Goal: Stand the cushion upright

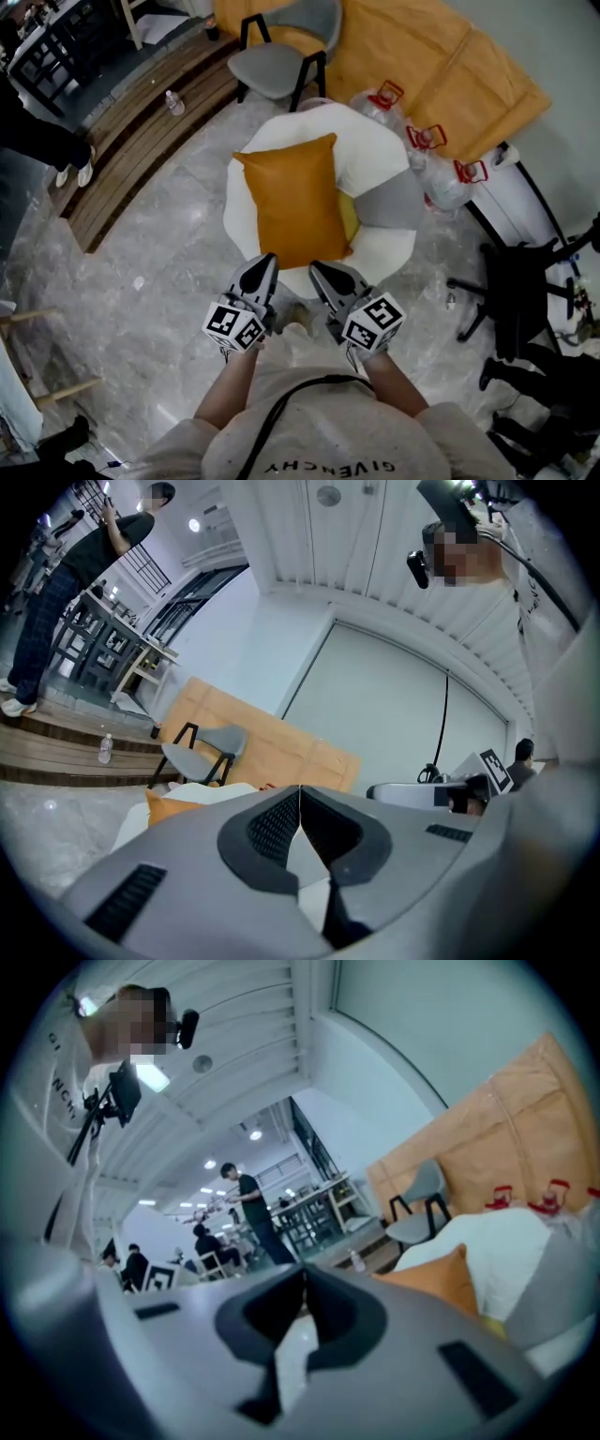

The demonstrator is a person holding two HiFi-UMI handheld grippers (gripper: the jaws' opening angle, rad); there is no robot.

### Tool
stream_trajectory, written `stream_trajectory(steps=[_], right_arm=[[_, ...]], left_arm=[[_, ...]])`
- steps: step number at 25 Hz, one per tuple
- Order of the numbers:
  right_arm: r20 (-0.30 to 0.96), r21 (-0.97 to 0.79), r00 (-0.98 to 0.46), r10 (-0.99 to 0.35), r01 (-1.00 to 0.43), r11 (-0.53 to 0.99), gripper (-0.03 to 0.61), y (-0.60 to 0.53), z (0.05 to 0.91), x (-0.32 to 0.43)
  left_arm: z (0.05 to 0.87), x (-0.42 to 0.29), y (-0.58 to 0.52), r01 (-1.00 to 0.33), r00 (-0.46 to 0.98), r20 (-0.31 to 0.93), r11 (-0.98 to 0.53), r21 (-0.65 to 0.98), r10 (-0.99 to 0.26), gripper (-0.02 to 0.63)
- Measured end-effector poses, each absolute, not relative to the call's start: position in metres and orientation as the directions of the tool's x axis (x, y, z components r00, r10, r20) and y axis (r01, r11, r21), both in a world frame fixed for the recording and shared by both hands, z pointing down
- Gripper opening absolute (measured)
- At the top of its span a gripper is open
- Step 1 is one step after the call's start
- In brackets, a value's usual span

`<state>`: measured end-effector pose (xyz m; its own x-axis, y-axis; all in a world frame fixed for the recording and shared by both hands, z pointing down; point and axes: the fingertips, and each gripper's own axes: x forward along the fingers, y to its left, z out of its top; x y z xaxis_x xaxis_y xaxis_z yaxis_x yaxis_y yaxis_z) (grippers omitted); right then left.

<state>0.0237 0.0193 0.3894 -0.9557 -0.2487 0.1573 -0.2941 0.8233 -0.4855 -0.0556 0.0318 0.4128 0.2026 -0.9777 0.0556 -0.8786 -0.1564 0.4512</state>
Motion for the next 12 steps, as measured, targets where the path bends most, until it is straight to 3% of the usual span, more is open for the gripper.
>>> stream_trajectory(steps=[12], right_arm=[[0.192,-0.536,-0.927,-0.321,-0.373,0.757,0.017,-0.012,0.418,0.002]], left_arm=[[0.432,-0.092,-0.010,-0.868,0.230,0.084,-0.165,0.469,-0.970,0.025]])
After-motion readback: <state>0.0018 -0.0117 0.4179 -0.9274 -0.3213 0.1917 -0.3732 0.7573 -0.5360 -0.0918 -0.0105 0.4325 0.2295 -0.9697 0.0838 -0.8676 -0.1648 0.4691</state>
